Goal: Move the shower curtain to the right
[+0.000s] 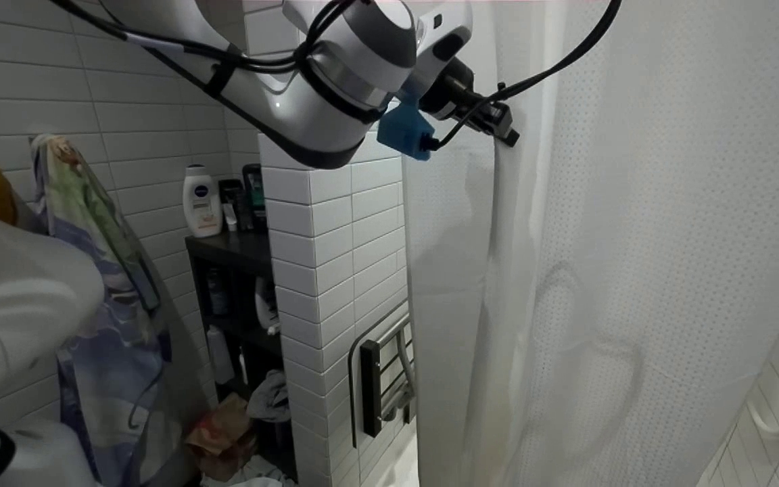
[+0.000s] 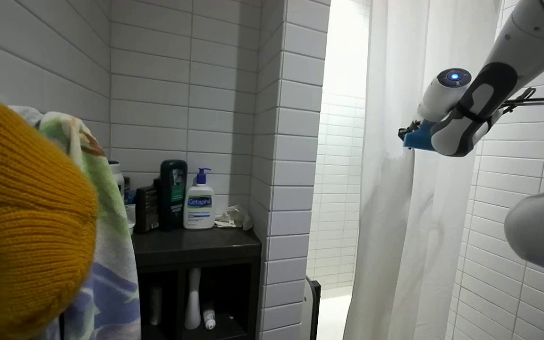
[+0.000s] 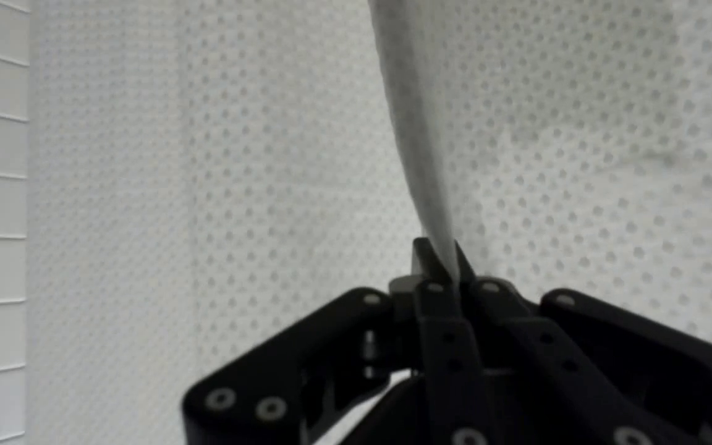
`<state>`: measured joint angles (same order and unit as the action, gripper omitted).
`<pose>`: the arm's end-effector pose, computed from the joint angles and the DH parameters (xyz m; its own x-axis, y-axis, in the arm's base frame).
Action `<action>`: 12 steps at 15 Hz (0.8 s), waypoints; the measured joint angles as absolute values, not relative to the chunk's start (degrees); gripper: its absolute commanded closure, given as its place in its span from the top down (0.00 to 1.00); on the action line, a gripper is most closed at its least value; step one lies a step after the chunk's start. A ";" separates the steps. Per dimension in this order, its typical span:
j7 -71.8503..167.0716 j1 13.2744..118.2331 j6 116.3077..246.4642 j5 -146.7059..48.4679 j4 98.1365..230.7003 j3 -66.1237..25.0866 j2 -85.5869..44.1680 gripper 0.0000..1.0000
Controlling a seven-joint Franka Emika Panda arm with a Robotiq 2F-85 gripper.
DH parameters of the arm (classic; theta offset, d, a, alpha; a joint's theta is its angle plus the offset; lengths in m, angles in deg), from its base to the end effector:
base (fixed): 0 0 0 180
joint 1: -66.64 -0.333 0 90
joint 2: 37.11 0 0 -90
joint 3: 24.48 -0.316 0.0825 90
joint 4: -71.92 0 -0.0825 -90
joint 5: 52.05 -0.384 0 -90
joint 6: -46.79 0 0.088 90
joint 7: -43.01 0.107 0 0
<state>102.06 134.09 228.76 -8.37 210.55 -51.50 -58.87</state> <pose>0.4156 -0.2420 0.5377 0.2567 -0.3912 0.8838 -0.7411 -0.6667 -0.0798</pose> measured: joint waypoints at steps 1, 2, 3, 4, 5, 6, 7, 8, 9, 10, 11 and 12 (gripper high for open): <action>103.00 138.18 227.96 -7.17 210.16 -54.35 -59.80 0.00; 104.13 142.18 227.19 -5.89 209.74 -57.24 -60.62 0.00; 105.48 146.26 226.36 -4.53 209.21 -60.28 -61.41 0.00; 106.90 150.06 225.57 -3.14 208.69 -63.14 -62.16 0.00; 108.47 153.90 224.81 -1.74 208.09 -66.05 -62.91 0.00; 110.01 157.59 223.98 -0.43 207.41 -68.81 -63.58 0.00; 111.52 161.20 223.11 0.79 206.64 -71.49 -64.21 0.00; 112.98 164.70 222.06 1.96 205.74 -73.99 -64.76 0.00; 114.37 168.24 220.92 3.09 204.66 -76.50 -65.24 0.00; 115.69 171.69 219.78 4.22 203.50 -78.85 -65.61 0.00; 116.99 175.13 218.70 5.34 202.30 -81.19 -65.98 0.00; 118.41 178.75 217.70 6.47 201.02 -83.67 -66.29 0.00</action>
